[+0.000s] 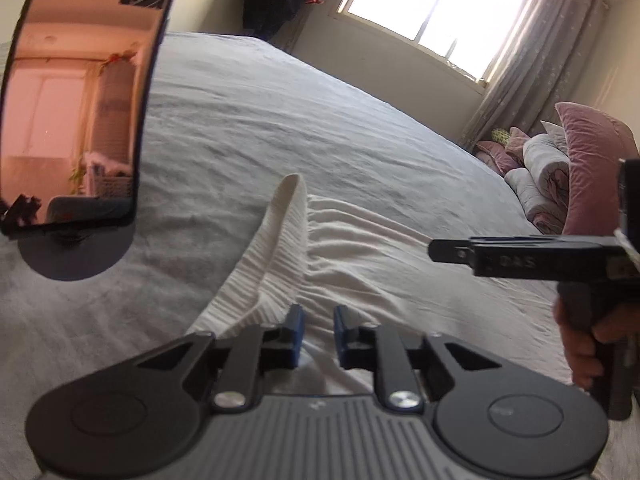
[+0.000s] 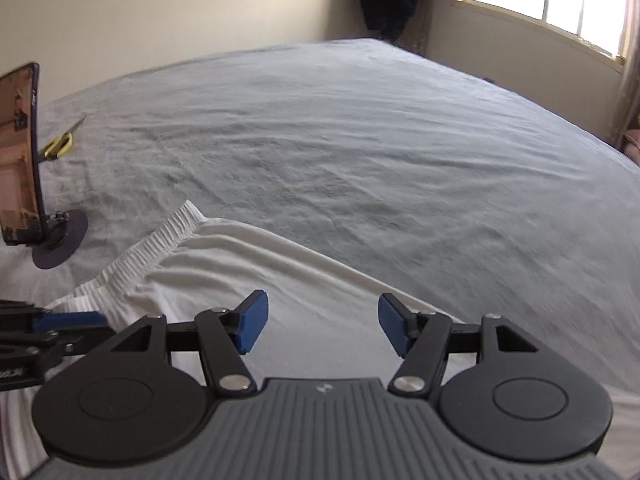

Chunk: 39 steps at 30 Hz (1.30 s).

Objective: Fold clothes

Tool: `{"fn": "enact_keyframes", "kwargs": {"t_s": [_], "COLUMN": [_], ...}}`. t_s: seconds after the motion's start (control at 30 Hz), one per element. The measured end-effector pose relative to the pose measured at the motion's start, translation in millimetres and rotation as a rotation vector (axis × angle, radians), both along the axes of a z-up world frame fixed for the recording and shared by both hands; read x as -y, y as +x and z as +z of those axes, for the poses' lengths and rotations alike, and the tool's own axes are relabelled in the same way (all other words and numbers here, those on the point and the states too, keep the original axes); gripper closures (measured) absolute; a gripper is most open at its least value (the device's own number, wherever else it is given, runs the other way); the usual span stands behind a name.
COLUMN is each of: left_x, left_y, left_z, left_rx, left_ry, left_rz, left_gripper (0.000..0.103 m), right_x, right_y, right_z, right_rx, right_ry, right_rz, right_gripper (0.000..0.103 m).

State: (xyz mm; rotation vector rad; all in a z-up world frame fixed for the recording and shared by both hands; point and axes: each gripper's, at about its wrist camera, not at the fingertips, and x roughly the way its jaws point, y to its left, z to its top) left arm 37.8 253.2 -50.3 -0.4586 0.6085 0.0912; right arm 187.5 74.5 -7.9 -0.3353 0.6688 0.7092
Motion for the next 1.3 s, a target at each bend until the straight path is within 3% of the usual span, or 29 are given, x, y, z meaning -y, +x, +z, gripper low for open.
{"fn": "enact_keyframes", "kwargs": {"t_s": [0.17, 0.33, 0.4, 0.47, 0.53, 0.83, 1.13, 1.3], "left_x": [-12, -19, -23, -23, -21, -7, -16, -17], "left_y": [-7, -4, -1, 2, 4, 11, 13, 12], "left_z": [0, -4, -5, -6, -6, -6, -6, -6], "left_rx": [-0.019, -0.042, -0.049, -0.052, -0.052, -0.041, -0.045, -0.046], "left_ry": [-0.049, -0.060, -0.079, -0.075, -0.058, 0.075, 0.020, 0.014], "left_rz": [0.007, -0.010, -0.008, -0.005, -0.004, -0.006, -0.002, -0.001], "left_gripper": [0.099, 0.101, 0.101, 0.101, 0.101, 0.100, 0.100, 0.100], "right_x": [-27, -33, -34, -38, -42, -35, -19, -9], "right_y": [23, 42, 44, 40, 36, 6, -59, -102], "right_z": [-11, -18, -19, -17, -14, 22, 71, 79], "right_rx": [-0.004, -0.059, -0.088, -0.088, -0.085, 0.004, 0.047, -0.004], "right_ry": [-0.100, -0.122, -0.110, -0.111, -0.113, -0.091, -0.042, -0.014], "right_rz": [0.017, -0.014, -0.022, -0.013, -0.007, -0.031, 0.010, 0.037], "right_gripper": [0.038, 0.041, 0.051, 0.084, 0.102, 0.102, 0.102, 0.102]}}
